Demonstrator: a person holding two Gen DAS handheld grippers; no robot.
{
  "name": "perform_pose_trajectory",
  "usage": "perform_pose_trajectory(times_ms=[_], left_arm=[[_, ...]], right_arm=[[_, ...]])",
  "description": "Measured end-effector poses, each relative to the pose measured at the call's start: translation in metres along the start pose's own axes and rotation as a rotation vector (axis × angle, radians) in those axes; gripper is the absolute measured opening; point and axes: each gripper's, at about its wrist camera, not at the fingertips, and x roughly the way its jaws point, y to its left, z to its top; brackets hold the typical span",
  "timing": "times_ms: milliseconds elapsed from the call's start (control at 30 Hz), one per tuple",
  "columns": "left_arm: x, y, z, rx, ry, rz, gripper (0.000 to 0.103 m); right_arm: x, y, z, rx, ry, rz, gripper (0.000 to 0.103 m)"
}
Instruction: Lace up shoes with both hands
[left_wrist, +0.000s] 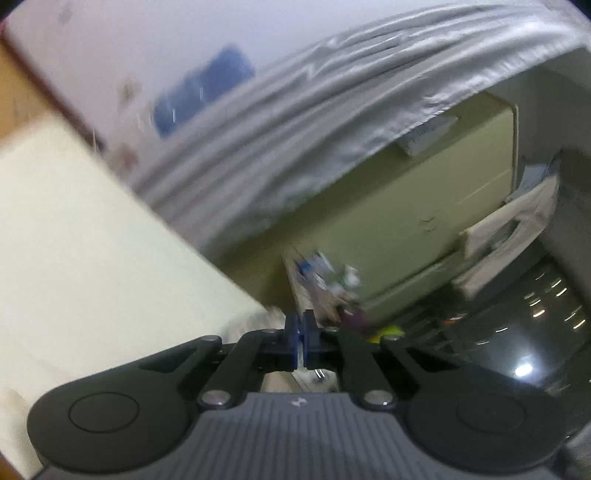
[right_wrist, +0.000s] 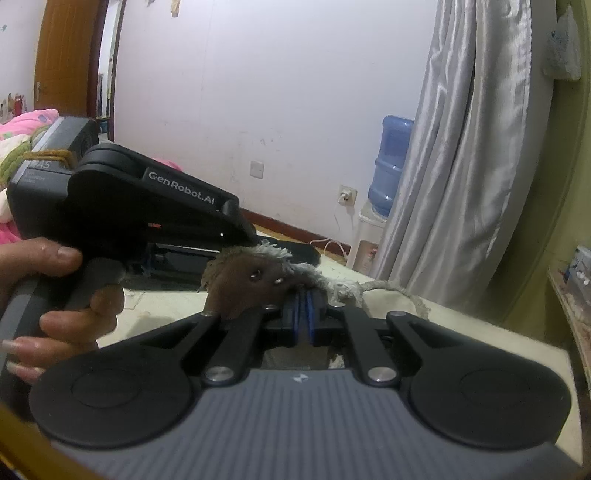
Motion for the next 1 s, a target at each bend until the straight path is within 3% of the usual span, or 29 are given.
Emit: perform_pose_trajectory(times_ms=[67,133,300,433,567,700,833,933,1000], left_arm=[[-0.019,-0.005,0.014,0.078,-0.063,0.068,0.002],[-0.045,-0.007,0.031,0.143,-0.141,0.149,0.002],[-0.108,-0.001,0.065,0.211,-0.299,0.3,0.002],[-0.142,-0.008,0.077,0.247,-0.403,0.408,0.002],[-0.178,-0.013,0.085,0.296,-0.459,0.54,0.003],[-0.225,-0.012,0.088,0.278,-0.516,0.64,0.003],[-0.264,-0.009,0.089,0.27,-0.553,0.723,0.004],[-0.295,-0.007,0.085,0.298,-0.605,0.842,0.0],[-0.314,-0.004,0.083,0.265,-0.614,0.827,0.0]], right_arm=[[-0.009,-0.002,0.001,0.002,-0.014,-0.001,0.007],[-0.02,-0.004,0.002,0.007,-0.023,-0.001,0.021],[-0.062,-0.005,-0.012,0.0,-0.058,-0.029,0.026],[-0.064,-0.01,-0.023,0.036,-0.042,-0.044,0.03],[-0.054,-0.01,-0.018,0.071,-0.024,-0.109,0.028],[-0.063,-0.003,-0.024,0.043,-0.049,-0.2,0.028],[-0.069,-0.012,-0.03,0.082,-0.051,-0.208,0.028],[-0.068,-0.016,-0.033,0.114,-0.052,-0.208,0.027],[-0.07,-0.012,-0.037,0.112,-0.059,-0.232,0.027]])
